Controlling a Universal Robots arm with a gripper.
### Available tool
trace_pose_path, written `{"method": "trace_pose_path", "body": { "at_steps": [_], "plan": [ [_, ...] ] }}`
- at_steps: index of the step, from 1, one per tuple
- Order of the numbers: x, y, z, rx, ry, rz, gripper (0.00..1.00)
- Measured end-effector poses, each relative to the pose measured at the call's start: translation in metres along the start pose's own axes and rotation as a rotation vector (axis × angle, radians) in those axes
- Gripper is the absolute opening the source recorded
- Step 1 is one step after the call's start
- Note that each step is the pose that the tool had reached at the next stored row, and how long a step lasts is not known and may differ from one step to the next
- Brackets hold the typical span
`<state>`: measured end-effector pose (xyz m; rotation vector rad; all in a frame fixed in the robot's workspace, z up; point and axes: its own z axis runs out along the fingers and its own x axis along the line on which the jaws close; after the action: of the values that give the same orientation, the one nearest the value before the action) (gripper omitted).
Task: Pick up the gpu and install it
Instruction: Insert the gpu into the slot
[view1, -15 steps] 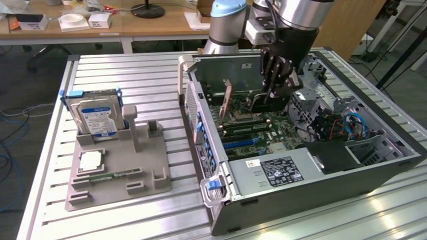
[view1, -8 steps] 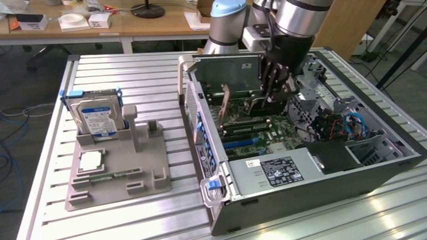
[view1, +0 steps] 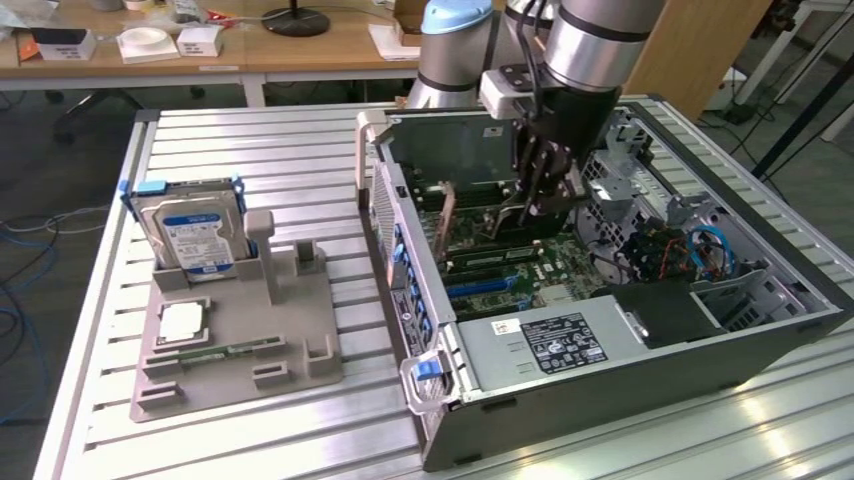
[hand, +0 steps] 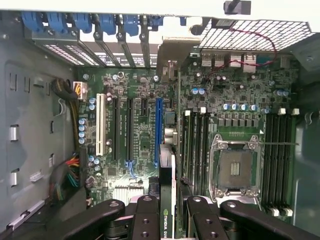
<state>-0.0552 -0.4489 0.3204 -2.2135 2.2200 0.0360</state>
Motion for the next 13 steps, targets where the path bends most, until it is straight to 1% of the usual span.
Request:
{"method": "trace_pose_path", "body": {
  "at_steps": [7,13],
  "plan": [
    [0.0,0.0001,0.001,0.0004,0.0001,-0.001,0.26],
    [0.001,0.0001,0.0108,0.0004,0.0,-0.001,0.26]
  ]
}}
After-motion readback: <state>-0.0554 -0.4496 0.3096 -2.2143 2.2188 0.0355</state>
